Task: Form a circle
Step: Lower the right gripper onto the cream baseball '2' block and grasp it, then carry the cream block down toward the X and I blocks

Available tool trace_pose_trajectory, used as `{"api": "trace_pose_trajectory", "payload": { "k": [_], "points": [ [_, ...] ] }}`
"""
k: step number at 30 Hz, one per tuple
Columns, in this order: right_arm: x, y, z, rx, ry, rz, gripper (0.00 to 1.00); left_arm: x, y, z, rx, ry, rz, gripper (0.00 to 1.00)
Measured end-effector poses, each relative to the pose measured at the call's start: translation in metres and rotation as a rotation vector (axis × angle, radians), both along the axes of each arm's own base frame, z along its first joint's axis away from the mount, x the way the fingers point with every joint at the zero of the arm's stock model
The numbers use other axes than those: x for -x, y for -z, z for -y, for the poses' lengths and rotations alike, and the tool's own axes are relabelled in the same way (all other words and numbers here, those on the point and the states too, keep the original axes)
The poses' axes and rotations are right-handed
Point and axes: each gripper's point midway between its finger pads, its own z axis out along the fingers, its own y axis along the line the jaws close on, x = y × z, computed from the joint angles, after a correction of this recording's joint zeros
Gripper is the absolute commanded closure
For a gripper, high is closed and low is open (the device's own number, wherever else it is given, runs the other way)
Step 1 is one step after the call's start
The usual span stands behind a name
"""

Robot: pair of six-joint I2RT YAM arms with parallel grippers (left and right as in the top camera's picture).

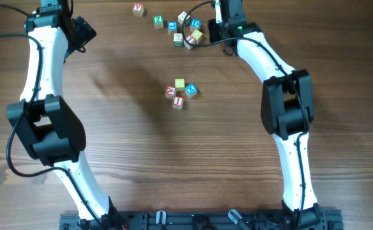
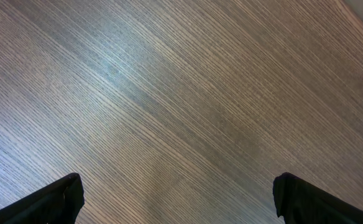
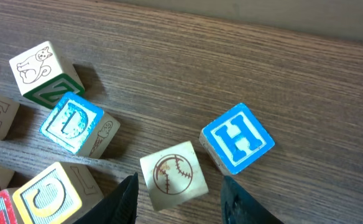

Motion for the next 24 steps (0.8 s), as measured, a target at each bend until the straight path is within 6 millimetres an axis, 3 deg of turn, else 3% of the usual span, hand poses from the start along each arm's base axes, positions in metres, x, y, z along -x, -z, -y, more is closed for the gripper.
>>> {"api": "trace_pose_trajectory", "payload": {
  "k": [9, 14, 20, 24],
  "points": [
    [-0.001, 0.012, -0.004, -0.016, -0.016, -0.004, 0.57, 0.000, 0.000, 0.000, 0.000, 0.000, 0.000, 0.00],
    [0.000, 0.028, -0.004, -0.007, -0.018, -0.024, 0.63, 0.000, 0.000, 0.000, 0.000, 0.000, 0.000, 0.00],
    [-0.002, 0.027, -0.005, -0.010, -0.018, -0.015, 0.74, 0.000, 0.000, 0.000, 0.000, 0.000, 0.000, 0.00],
    [-0.002, 0.027, -0.005, -0.007, -0.021, -0.015, 0.75, 0.000, 0.000, 0.000, 0.000, 0.000, 0.000, 0.00]
  ]
}}
